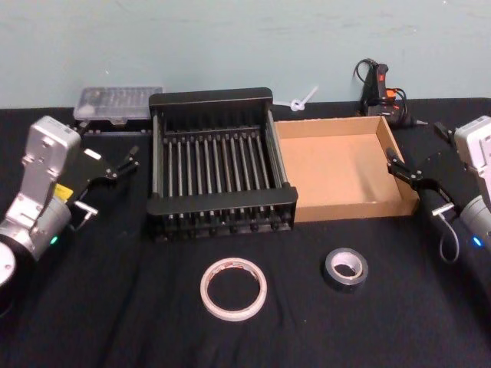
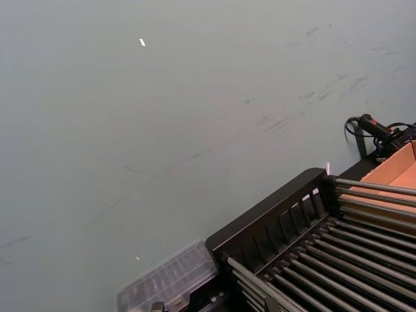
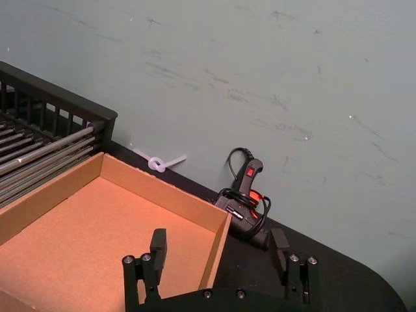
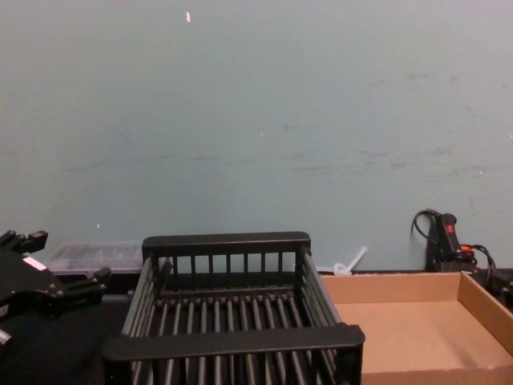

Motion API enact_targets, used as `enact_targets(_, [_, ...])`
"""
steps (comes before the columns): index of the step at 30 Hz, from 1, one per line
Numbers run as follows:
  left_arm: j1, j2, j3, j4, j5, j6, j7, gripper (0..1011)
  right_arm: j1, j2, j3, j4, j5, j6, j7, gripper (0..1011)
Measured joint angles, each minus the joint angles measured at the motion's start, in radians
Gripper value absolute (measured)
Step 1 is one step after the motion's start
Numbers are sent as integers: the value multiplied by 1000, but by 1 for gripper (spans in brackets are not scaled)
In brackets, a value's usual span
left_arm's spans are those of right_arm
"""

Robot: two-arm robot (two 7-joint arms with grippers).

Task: Pick up the white tape and place it into the black box , Pick up the silver tape and place it into the brown box.

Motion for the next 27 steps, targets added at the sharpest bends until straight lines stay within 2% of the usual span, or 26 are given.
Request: enact_targets(27, [0,0,0,0,0,0,0,1001,0,0,0,0,0,0,0,1002])
